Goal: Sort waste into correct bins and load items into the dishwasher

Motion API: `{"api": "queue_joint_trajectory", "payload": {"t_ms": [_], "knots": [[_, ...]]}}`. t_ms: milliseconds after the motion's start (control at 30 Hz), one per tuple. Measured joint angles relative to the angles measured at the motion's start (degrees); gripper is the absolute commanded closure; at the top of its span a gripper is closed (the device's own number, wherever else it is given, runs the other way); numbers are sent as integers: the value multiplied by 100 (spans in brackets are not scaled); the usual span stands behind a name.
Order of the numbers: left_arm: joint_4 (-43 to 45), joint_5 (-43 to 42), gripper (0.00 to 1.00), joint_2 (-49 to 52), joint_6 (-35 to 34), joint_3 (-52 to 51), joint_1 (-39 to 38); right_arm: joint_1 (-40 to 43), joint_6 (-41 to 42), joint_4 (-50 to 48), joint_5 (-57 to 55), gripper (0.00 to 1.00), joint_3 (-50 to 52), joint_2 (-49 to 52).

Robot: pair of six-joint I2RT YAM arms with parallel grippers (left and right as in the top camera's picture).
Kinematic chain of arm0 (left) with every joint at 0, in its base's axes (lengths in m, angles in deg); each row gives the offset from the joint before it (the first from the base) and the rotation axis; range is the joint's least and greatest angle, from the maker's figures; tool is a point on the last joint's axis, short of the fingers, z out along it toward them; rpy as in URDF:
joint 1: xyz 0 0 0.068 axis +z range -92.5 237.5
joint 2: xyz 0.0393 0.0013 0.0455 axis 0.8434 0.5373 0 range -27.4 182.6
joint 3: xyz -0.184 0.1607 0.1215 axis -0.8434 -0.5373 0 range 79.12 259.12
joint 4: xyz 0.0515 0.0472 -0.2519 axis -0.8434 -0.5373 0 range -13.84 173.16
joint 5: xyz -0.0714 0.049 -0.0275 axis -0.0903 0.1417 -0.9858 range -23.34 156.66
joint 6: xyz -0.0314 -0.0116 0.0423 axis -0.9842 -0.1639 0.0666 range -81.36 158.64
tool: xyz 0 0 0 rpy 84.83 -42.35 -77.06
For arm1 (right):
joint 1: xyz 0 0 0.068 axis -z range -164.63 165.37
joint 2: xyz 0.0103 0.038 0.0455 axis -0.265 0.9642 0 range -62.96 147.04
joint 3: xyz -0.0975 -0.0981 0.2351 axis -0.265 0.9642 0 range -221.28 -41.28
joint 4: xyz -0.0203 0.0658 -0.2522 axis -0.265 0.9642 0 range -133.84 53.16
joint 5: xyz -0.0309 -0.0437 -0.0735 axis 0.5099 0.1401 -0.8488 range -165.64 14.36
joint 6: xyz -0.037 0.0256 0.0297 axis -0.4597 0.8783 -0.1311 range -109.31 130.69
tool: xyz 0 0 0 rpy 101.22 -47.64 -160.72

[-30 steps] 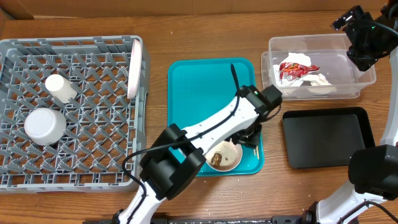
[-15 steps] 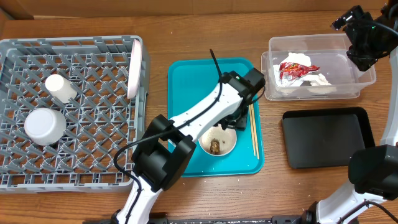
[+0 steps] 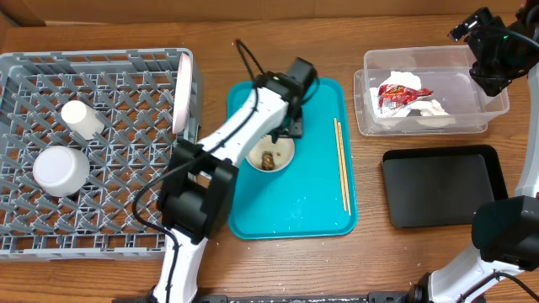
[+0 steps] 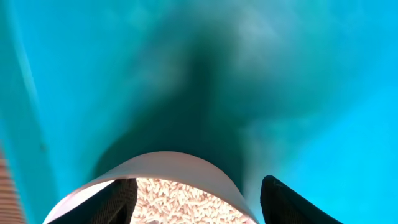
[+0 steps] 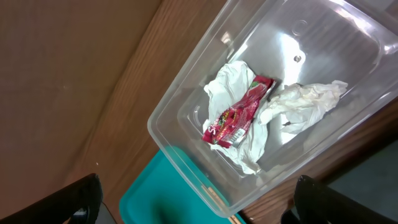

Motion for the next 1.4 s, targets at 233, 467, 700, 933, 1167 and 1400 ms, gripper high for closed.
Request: {"api": "queue_joint_trajectory", "payload": {"t_ms": [233,467,700,933,1167,1400], "knots": [[-562,-61,34,22,400,763,216,0,-2,2,0,0,0,0],[-1502,-367,36,24,516,2050,122,0,-4,0,-2,0,0,0],[-2645,-717,36,42,549,3952,127,0,-2,4,-2,0,0,0],[-3825,-758,12,31,804,6343,693,0,-2,0,-2,0,0,0],[-3847,-758,0,-289,938,6802,2190,0,-4,0,0,0,0,0],[-3849,-739,0,-590,1016,6802,3716,0,-4,0,-2,0,0,0]]}}
